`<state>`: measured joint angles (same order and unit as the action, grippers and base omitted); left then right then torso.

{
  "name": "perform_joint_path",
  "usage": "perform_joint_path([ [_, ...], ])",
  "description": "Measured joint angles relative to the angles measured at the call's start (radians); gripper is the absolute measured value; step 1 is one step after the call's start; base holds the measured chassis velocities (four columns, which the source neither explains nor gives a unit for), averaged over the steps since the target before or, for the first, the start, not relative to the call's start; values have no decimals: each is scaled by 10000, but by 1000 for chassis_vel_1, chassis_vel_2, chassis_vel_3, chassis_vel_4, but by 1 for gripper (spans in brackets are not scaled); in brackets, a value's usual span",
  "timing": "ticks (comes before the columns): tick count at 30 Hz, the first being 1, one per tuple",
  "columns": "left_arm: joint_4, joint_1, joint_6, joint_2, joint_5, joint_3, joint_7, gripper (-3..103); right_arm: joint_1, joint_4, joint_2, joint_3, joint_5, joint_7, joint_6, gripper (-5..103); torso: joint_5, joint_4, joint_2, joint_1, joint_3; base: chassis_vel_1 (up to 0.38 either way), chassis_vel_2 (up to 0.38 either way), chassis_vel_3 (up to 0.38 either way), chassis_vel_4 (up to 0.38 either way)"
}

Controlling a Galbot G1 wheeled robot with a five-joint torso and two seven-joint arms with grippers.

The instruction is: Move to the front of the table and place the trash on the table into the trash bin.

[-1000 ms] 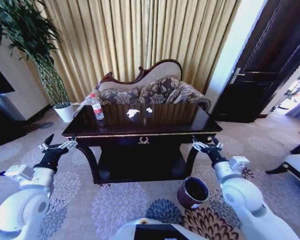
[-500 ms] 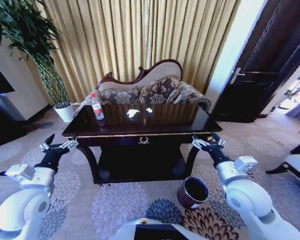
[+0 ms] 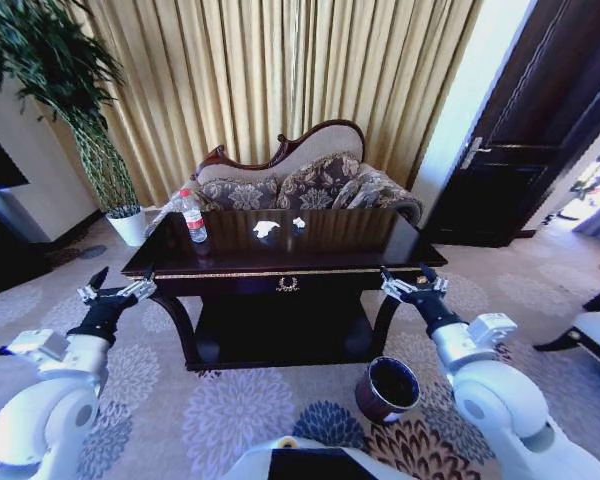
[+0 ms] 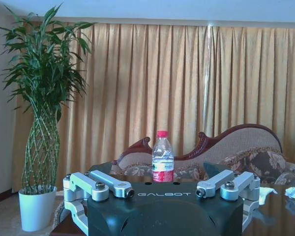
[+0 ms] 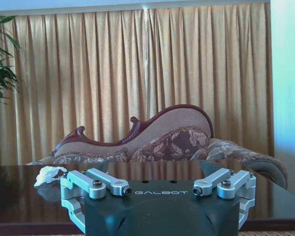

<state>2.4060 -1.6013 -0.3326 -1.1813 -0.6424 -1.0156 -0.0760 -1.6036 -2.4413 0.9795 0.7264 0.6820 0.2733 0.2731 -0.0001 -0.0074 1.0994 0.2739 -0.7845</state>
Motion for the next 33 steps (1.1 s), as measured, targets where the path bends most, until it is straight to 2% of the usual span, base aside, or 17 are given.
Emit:
perform_joint_path([
  [5, 44, -11, 0, -6, 0, -10, -4, 100, -91, -104, -12, 51, -30, -188, -10, 100, -1, 0, -1, 3, -2, -159, 166, 144, -167],
  [26, 61, -23, 4, -53, -5, -12, -21, 100, -233, -152, -41, -112, -166, -129, -183, 100, -1, 1, -4, 7, -3, -118, 123, 125, -133],
  [29, 107, -96, 4, -91, -5, -27, -22, 100, -215, -136, -269, -240, 8, 12, -147, 100, -1, 0, -4, 8, -3, -19, 21, 17, -15],
  [33, 231, -245, 10, -156, -2, -79, -21, 100, 84, -181, -784, -367, 772, 276, 134, 100, 0, -1, 1, -3, 2, 0, 0, 0, 0],
])
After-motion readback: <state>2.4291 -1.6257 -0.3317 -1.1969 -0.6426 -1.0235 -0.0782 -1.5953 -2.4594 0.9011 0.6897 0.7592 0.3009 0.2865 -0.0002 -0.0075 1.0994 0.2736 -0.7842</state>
